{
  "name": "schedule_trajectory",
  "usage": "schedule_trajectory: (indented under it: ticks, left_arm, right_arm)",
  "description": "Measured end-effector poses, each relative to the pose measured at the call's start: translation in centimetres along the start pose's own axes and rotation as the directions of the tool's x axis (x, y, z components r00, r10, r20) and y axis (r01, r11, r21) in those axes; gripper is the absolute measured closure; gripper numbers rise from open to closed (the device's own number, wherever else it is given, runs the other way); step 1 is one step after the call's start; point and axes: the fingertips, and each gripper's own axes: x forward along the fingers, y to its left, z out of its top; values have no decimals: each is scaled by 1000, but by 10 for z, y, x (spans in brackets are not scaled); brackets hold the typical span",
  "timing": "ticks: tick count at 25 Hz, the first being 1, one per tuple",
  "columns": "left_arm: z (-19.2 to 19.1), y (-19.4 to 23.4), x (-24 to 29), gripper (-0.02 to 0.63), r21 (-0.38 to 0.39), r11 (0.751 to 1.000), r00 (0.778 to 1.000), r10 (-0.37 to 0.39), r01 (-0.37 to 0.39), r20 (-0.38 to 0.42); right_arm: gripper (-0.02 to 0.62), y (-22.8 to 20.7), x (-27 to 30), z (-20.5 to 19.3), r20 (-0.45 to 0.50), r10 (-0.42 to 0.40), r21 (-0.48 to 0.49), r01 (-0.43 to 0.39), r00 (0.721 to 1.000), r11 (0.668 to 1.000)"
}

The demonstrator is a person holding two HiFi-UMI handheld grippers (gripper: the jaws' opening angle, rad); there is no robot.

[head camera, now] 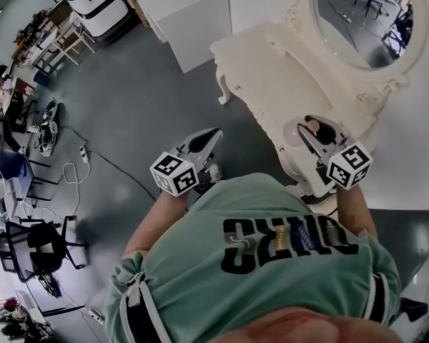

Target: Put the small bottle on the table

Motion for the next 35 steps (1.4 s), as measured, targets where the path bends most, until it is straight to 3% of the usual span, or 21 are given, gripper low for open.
schedule_trajectory:
  ticks: [7, 16, 20, 27, 35]
  left_arm:
    - [15, 86, 38, 597, -14, 997, 997, -79, 79, -17]
    - [92, 226, 84, 597, -11, 980, 979, -198, 198, -54]
    - [122, 283, 91, 597, -17, 976, 975, -217, 217, -55]
    - [138, 354, 88, 597, -54, 973, 971, -227, 224, -72]
    - [143, 395, 80, 597, -89, 977, 978, -201, 196, -54]
  right_arm:
    - [476, -32, 72, 5, -4, -51, 1, 51, 999, 999]
    - [476, -71, 191, 47, 7, -167, 45, 167, 986, 985]
    - [476, -83, 246, 68, 4, -198, 52, 198, 980, 979]
    - [476, -98, 312, 85, -15, -231, 55, 231, 973, 971]
    - [476, -106, 357, 92, -61, -210, 42, 213, 976, 976]
